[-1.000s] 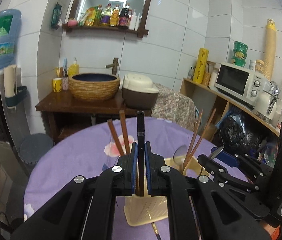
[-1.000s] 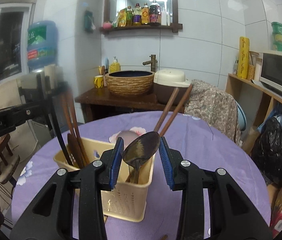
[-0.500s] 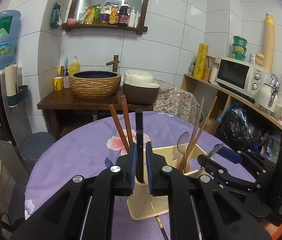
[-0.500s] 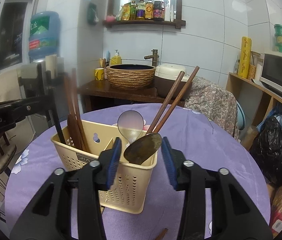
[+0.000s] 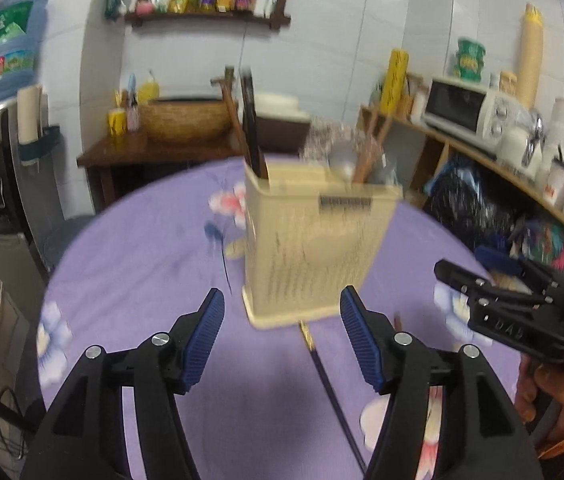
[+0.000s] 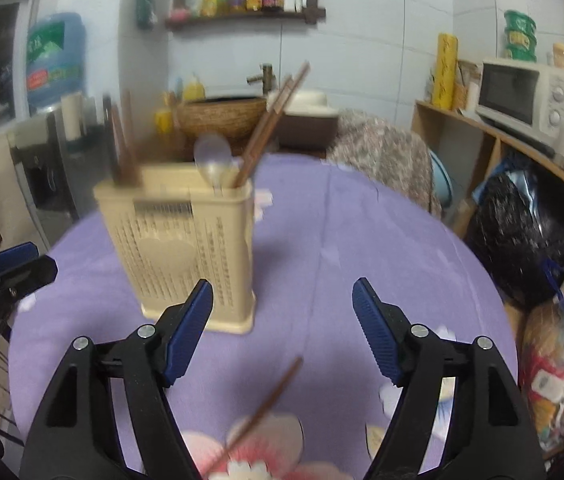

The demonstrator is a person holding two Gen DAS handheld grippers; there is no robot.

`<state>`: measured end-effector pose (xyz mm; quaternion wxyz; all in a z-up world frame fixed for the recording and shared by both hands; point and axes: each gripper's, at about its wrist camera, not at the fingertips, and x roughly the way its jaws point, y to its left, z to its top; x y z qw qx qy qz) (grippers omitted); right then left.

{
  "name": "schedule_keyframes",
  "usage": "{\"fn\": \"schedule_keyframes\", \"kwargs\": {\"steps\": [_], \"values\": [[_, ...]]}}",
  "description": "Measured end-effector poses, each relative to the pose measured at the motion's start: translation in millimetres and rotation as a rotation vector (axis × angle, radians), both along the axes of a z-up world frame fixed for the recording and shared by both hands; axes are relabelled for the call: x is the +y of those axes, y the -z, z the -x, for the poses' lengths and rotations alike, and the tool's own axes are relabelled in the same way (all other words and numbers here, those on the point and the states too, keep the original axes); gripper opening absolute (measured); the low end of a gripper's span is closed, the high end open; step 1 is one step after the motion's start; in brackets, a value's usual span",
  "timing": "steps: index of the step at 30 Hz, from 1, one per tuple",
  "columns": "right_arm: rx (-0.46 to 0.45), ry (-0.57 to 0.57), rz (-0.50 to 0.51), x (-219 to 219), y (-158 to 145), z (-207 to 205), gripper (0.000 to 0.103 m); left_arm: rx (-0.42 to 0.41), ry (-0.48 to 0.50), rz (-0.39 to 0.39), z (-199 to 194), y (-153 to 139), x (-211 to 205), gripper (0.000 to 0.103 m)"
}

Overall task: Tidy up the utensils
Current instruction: 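Open both tools to release the utensils and pull back, then grasp a gold-tipped black chopstick with the left tool while the right grasps a brown chopstick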

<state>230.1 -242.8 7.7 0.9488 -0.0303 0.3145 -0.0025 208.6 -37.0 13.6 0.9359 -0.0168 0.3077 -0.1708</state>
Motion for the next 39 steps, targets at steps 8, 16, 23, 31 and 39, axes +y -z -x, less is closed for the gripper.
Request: {"fn": "schedule_keyframes", "kwargs": {"steps": [8,16,23,31,39], "values": [[0.165,0.075,-0.029,-22,60,30,0.081,0.208,0.081,-0.105,0,73,-47,0.051],[0.166,0.075,-0.061,-24,64,47,0.081,0.243,0.073,-0.194,-2,89,-66,0.021],[0.183,0.049,-0.054,-11,68,45,0.081,0.265,0.075,-0.127,16,92,-38,0.007],[0.258,0.006,-0.082,5,84,32,0.081,0.276,0.063,-0.077,34,94,-24,0.007],[0.292,0.032,-0.140,-5,91,9,0.065,0.305,0.086,-0.056,26,92,-20,0.012]]}}
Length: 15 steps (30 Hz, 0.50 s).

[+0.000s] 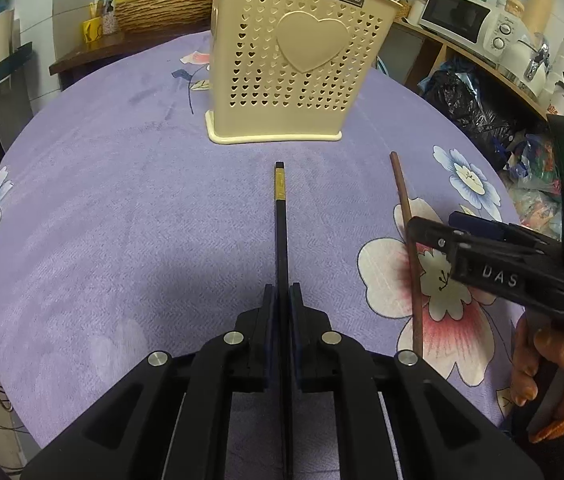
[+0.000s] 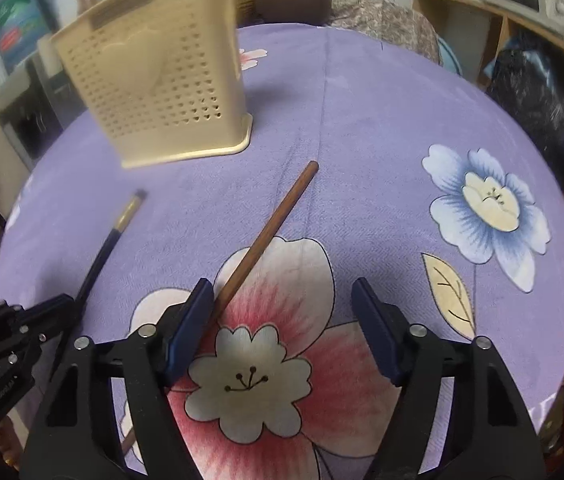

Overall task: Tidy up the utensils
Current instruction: 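Grasp a gold-tipped black chopstick with the left tool while the right grasps a brown chopstick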

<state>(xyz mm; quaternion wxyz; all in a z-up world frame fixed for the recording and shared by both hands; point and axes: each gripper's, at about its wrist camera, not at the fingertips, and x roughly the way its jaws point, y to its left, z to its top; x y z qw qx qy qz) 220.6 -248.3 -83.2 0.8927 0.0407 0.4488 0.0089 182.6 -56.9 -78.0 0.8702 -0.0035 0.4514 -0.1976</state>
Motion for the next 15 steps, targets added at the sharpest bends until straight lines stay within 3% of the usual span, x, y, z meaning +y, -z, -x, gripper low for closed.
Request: {"fn": "schedule_keyframes", "kwargs": {"steps": [5,11,15], "values": [[0.024,-0.015,-0.003,2,-2,-21,0.051,-0.004,0.053,-0.086,-21,-4,-12,0.037],[0.048,-0.011,0.018,5,-6,-51,0.032,0.004,0.076,-0.140,-50,-4,-27,0.036],[0.062,0.020,-0.010,5,-9,-71,0.021,0.003,0.094,-0.184,-65,-4,-41,0.020]]}}
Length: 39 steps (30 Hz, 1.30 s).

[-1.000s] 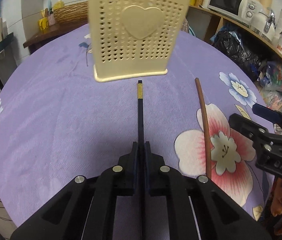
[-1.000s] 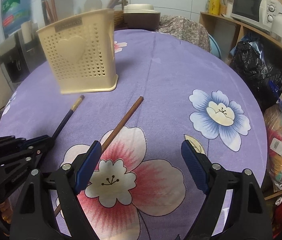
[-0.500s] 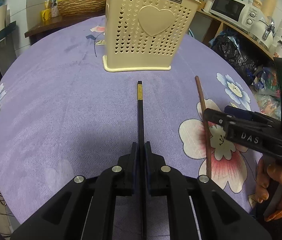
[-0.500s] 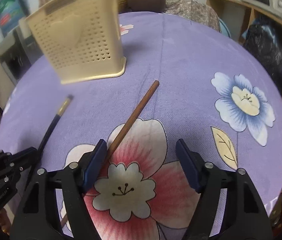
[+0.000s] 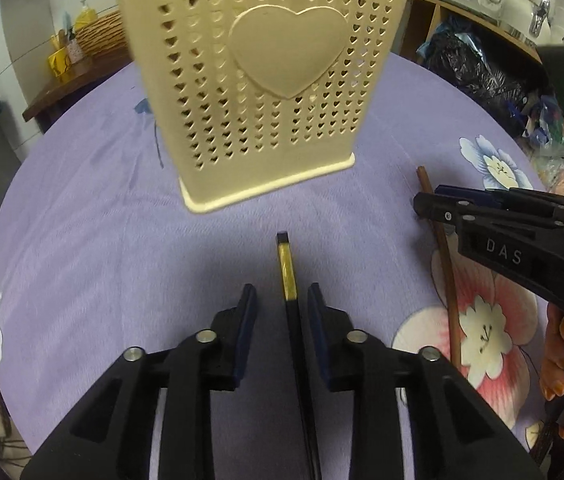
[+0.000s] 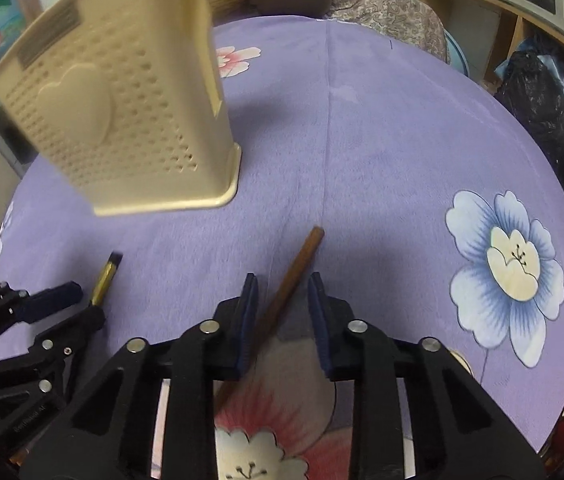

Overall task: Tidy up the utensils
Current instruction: 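Grasp a gold-tipped black chopstick with the left tool while the right grasps a brown chopstick, then raise both chopsticks upright and lower them into the beige holder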

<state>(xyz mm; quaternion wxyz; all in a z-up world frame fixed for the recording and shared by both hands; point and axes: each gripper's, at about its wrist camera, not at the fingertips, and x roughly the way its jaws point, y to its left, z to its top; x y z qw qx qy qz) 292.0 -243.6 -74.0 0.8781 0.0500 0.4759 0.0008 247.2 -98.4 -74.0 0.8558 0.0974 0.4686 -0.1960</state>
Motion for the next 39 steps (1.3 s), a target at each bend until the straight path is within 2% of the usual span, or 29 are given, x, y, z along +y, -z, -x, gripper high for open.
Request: {"fn": "schedule_keyframes", "kwargs": {"steps": [2,4,12,21,28,39], "values": [[0.004,0.019,-0.023,0,-1,-6,0.015,0.003,0.000,-0.014,-7,0,-6,0.013],[0.001,0.026,-0.034,1,0,-11,0.014,0.001,0.006,-0.025,-10,0,-10,0.009],[-0.003,0.035,-0.065,0,0,-14,0.014,-0.034,0.009,-0.044,-7,2,-15,0.009],[-0.028,0.036,-0.131,-8,-1,-11,0.012,-0.041,-0.009,-0.014,-5,2,-12,0.009],[-0.093,0.004,-0.257,-18,-19,11,0.011,-0.078,-0.029,0.090,9,-16,10,0.008],[-0.290,-0.141,-0.368,-17,-89,77,0.009,-0.223,-0.037,0.252,50,-84,46,0.008]]}}
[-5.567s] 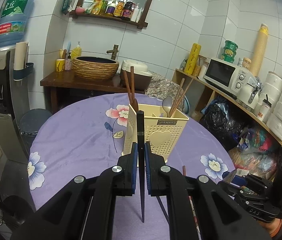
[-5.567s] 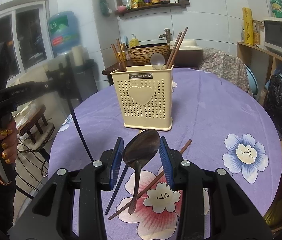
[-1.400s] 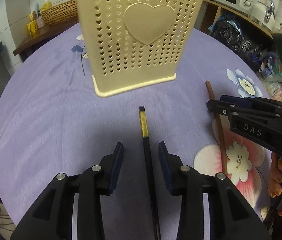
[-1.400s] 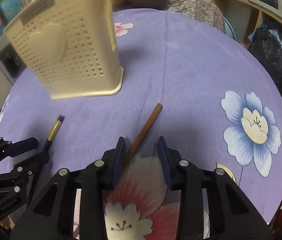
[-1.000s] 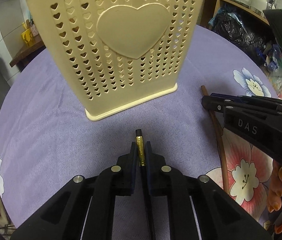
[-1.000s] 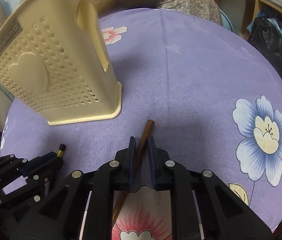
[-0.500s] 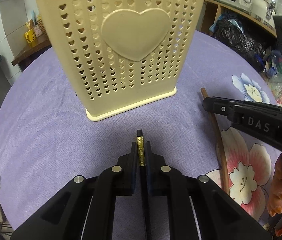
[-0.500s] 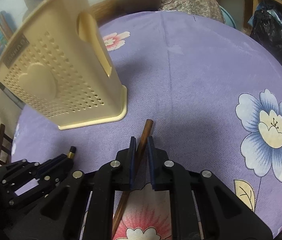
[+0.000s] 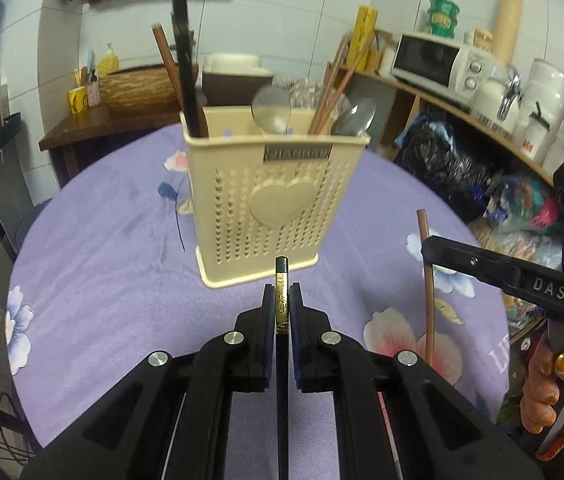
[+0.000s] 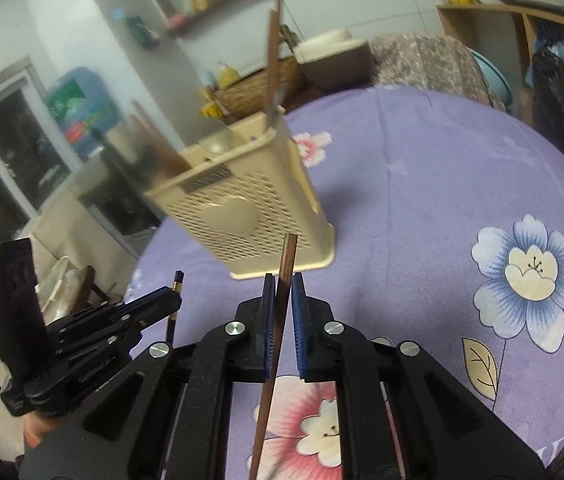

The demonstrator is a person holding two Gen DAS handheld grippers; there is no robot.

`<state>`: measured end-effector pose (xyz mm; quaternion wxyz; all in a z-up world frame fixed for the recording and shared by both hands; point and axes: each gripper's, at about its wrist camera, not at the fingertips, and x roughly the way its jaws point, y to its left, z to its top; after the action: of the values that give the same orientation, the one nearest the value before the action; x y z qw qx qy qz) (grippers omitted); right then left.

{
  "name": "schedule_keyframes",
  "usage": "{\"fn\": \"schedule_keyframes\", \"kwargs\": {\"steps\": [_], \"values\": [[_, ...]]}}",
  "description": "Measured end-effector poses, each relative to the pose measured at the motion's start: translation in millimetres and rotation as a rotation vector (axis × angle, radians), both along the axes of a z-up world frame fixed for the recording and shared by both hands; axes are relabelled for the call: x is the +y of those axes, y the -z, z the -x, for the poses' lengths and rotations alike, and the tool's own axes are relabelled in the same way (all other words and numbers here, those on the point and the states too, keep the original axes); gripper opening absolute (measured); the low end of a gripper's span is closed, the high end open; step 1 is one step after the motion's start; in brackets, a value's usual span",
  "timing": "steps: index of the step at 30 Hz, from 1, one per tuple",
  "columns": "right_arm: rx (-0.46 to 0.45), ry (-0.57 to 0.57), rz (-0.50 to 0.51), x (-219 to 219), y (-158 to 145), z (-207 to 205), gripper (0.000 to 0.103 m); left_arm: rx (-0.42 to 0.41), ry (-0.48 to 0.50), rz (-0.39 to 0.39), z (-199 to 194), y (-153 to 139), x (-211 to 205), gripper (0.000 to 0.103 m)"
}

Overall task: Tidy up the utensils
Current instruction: 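Raise both chopsticks upright and lower them into the beige holder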

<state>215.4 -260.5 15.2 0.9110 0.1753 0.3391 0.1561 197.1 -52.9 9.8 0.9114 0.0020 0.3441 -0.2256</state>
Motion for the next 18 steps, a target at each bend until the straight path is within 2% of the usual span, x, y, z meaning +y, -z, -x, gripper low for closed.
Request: {"fn": "schedule_keyframes", "kwargs": {"steps": [8,14,18], "values": [[-0.122,-0.094,-0.026,4,-47,45,0.008,-0.112,-0.012,0.116,27,-44,26,0.008],[-0.189,-0.118,-0.023,5,-73,63,0.008,-0.184,-0.028,0.148,38,-66,34,0.008],[-0.201,-0.122,-0.014,9,-80,64,0.008,-0.187,-0.030,0.147,38,-65,33,0.008]]}}
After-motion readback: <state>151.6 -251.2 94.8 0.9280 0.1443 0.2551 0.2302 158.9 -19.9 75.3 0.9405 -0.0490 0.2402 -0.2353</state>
